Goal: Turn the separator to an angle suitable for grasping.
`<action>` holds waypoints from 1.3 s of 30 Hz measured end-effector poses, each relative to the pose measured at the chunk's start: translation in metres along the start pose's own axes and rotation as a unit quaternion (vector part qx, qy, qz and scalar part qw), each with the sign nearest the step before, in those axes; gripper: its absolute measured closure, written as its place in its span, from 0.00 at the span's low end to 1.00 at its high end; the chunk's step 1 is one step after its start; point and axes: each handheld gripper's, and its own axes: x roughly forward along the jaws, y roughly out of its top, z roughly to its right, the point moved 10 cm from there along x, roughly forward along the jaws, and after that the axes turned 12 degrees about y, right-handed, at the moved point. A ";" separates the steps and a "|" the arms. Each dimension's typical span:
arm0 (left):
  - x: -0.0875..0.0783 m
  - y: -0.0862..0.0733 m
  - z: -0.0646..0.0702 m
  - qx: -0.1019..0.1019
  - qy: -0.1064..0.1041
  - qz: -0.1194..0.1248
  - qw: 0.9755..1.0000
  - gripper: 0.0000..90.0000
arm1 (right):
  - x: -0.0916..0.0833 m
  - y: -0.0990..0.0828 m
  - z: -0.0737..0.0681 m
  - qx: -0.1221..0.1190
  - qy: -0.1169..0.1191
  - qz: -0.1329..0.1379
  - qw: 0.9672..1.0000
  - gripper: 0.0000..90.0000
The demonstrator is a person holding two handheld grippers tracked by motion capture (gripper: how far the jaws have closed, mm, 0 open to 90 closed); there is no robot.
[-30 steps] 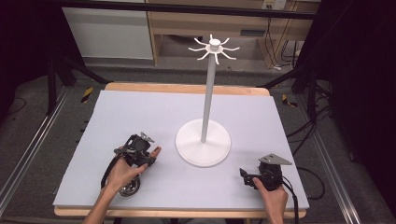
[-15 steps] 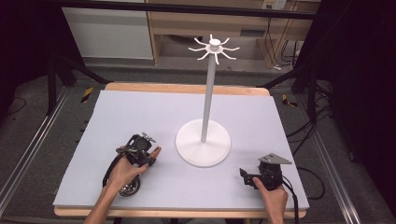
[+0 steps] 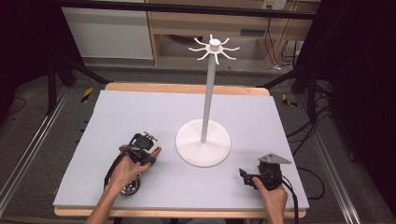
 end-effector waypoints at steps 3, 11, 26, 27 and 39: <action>0.000 0.000 0.000 0.000 -0.002 0.000 1.000 0.75 | 0.000 0.000 0.000 0.002 0.000 0.000 1.000 0.10; -0.002 -0.001 -0.001 -0.001 -0.006 0.019 1.000 0.75 | -0.001 -0.001 0.001 0.004 0.000 0.000 1.000 0.09; -0.039 0.003 -0.010 -0.024 -0.025 0.092 0.995 0.75 | -0.004 -0.001 0.004 0.008 -0.001 0.004 1.000 0.09; -0.046 0.003 -0.011 -0.028 -0.026 0.102 0.994 0.75 | -0.004 -0.002 0.003 0.010 0.000 0.004 1.000 0.09; -0.069 0.004 -0.020 -0.048 -0.030 0.142 0.988 0.75 | -0.004 -0.001 0.002 0.010 0.002 0.004 1.000 0.09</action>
